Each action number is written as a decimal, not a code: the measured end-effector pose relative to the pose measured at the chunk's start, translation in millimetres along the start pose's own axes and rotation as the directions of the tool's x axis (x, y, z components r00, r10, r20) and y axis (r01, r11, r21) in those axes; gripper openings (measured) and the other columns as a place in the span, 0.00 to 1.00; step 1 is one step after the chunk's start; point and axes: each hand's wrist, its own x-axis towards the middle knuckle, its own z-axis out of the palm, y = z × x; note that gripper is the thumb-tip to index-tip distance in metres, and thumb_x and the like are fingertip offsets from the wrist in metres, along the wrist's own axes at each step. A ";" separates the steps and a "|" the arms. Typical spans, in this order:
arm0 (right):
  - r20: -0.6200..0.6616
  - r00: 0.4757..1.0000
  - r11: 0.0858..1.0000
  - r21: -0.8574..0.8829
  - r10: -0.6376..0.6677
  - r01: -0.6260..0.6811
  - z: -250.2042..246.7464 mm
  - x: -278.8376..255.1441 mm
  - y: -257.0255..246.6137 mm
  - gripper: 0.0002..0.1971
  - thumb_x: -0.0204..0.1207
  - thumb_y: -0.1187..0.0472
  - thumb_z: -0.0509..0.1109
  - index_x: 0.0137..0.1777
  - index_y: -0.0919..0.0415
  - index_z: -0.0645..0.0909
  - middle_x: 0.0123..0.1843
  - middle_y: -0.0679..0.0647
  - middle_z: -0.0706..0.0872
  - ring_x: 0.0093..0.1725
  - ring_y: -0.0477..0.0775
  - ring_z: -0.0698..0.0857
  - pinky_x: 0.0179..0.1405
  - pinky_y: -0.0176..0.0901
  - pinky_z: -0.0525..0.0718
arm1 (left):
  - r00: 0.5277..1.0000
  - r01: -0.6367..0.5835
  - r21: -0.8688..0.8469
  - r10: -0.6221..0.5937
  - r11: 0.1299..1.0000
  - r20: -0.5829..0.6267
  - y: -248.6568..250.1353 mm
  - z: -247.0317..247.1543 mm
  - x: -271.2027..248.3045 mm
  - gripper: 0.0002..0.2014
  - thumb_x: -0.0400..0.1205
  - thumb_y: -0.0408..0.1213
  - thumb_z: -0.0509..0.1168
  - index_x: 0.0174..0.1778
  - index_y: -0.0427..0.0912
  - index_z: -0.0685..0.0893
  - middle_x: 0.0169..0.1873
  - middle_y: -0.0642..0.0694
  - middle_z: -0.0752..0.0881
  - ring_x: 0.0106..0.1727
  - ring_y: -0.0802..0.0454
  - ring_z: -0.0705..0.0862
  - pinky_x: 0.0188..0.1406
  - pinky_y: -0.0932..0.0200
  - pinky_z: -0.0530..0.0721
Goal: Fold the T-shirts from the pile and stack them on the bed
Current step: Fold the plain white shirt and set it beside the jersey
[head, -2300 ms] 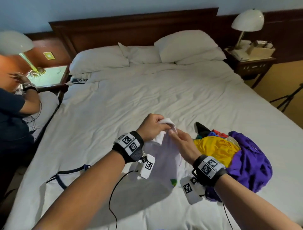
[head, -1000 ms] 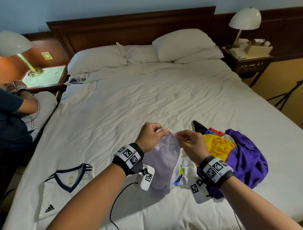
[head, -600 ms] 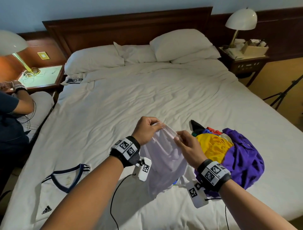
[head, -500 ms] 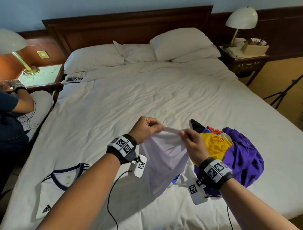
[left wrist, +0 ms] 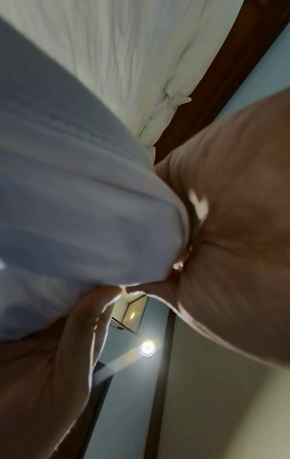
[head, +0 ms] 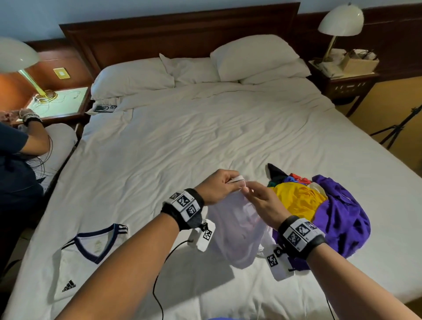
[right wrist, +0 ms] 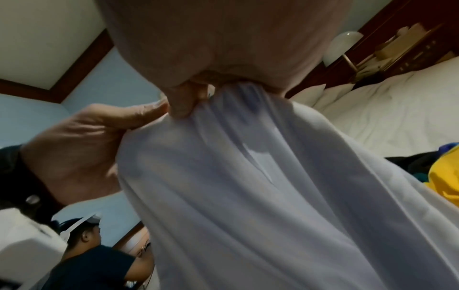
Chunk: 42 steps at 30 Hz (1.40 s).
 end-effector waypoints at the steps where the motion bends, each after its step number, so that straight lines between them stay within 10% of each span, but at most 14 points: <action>1: -0.038 0.999 0.999 -0.032 -0.022 0.021 -2.6 1.4 -1.8 0.08 0.84 0.45 0.67 0.50 0.44 0.86 0.42 0.46 0.84 0.43 0.46 0.82 0.47 0.46 0.80 | 1.000 -0.005 0.005 0.005 1.000 -0.002 2.6 -3.5 -1.2 0.08 0.88 0.32 0.68 0.44 0.34 0.85 0.35 0.48 0.82 0.42 0.52 0.78 0.48 0.55 0.76; 7: -0.309 0.949 0.996 -0.090 -0.054 0.027 -23.9 4.1 -3.6 0.15 0.85 0.54 0.65 0.34 0.49 0.75 0.34 0.45 0.72 0.35 0.45 0.72 0.38 0.45 0.71 | 0.983 0.179 0.157 -0.171 0.971 -0.059 -37.3 -33.1 -14.3 0.20 0.87 0.43 0.70 0.45 0.24 0.84 0.34 0.42 0.81 0.36 0.50 0.78 0.36 0.53 0.80; 10: -0.371 0.926 0.970 -0.193 0.066 -0.147 -29.0 -0.3 1.6 0.13 0.88 0.57 0.67 0.39 0.49 0.79 0.35 0.43 0.78 0.39 0.52 0.77 0.38 0.42 0.73 | 0.969 0.163 -0.073 -0.173 0.984 -0.178 -32.9 -22.9 -13.6 0.17 0.90 0.43 0.65 0.48 0.30 0.84 0.38 0.38 0.82 0.38 0.45 0.79 0.41 0.43 0.80; 14: -0.094 0.994 0.999 -0.014 0.050 -0.051 -17.7 -7.2 -6.2 0.16 0.87 0.47 0.65 0.73 0.40 0.79 0.59 0.44 0.89 0.60 0.43 0.86 0.60 0.40 0.83 | 0.997 -0.002 -0.091 -0.005 0.996 -0.075 6.2 5.3 -4.3 0.10 0.89 0.42 0.66 0.47 0.40 0.88 0.38 0.36 0.86 0.40 0.50 0.80 0.42 0.57 0.78; 20: -0.119 0.993 0.999 -0.045 0.016 -0.021 -23.6 1.1 -13.1 0.14 0.87 0.57 0.63 0.37 0.53 0.75 0.30 0.39 0.75 0.32 0.43 0.73 0.38 0.50 0.71 | 0.997 0.070 0.036 -0.072 0.997 0.038 -13.6 -14.9 -13.5 0.12 0.83 0.37 0.75 0.41 0.31 0.84 0.30 0.50 0.80 0.34 0.55 0.77 0.37 0.59 0.75; 25: -0.129 0.986 0.947 -0.287 0.110 -0.143 -36.9 5.0 3.5 0.06 0.83 0.53 0.64 0.45 0.47 0.79 0.35 0.44 0.83 0.38 0.51 0.82 0.45 0.63 0.85 | 0.972 0.194 0.034 -0.187 0.980 -0.144 -51.2 -28.7 -29.0 0.12 0.78 0.47 0.73 0.35 0.43 0.87 0.30 0.51 0.80 0.36 0.54 0.77 0.42 0.53 0.74; 29: 0.091 0.996 0.973 -0.231 0.004 0.018 -16.5 -5.7 -17.4 0.15 0.86 0.44 0.66 0.71 0.37 0.78 0.40 0.30 0.84 0.43 0.36 0.83 0.48 0.35 0.82 | 0.994 0.082 -0.090 -0.088 0.993 -0.059 -19.9 -7.0 -20.4 0.08 0.87 0.27 0.67 0.48 0.43 0.89 0.37 0.56 0.88 0.41 0.60 0.83 0.45 0.63 0.79; 33: 0.060 0.993 0.946 -0.304 -0.099 0.112 -7.5 1.0 -24.9 0.18 0.87 0.47 0.63 0.33 0.44 0.71 0.27 0.40 0.74 0.30 0.41 0.70 0.32 0.48 0.71 | 0.999 0.036 -0.043 -0.037 0.998 -0.016 -11.1 -7.6 -21.6 0.12 0.86 0.35 0.70 0.37 0.35 0.81 0.31 0.50 0.77 0.36 0.54 0.74 0.39 0.61 0.70; 38: -0.104 0.992 0.965 -0.259 -0.069 0.040 -16.2 7.5 -21.5 0.21 0.89 0.56 0.64 0.31 0.54 0.68 0.25 0.43 0.69 0.29 0.44 0.68 0.32 0.49 0.71 | 0.941 0.274 0.443 -0.145 0.854 -0.304 -55.4 -20.4 -33.0 0.16 0.81 0.46 0.74 0.34 0.45 0.77 0.33 0.52 0.81 0.36 0.45 0.80 0.40 0.50 0.81; 42: -0.162 0.984 0.943 -0.308 0.081 -0.128 -10.6 9.3 -10.8 0.13 0.88 0.51 0.64 0.41 0.52 0.78 0.28 0.46 0.77 0.31 0.51 0.76 0.36 0.53 0.78 | 0.914 0.204 0.037 -0.177 0.978 -0.365 -44.5 -6.6 -26.2 0.07 0.84 0.24 0.62 0.44 0.40 0.80 0.43 0.41 0.88 0.43 0.42 0.85 0.50 0.41 0.89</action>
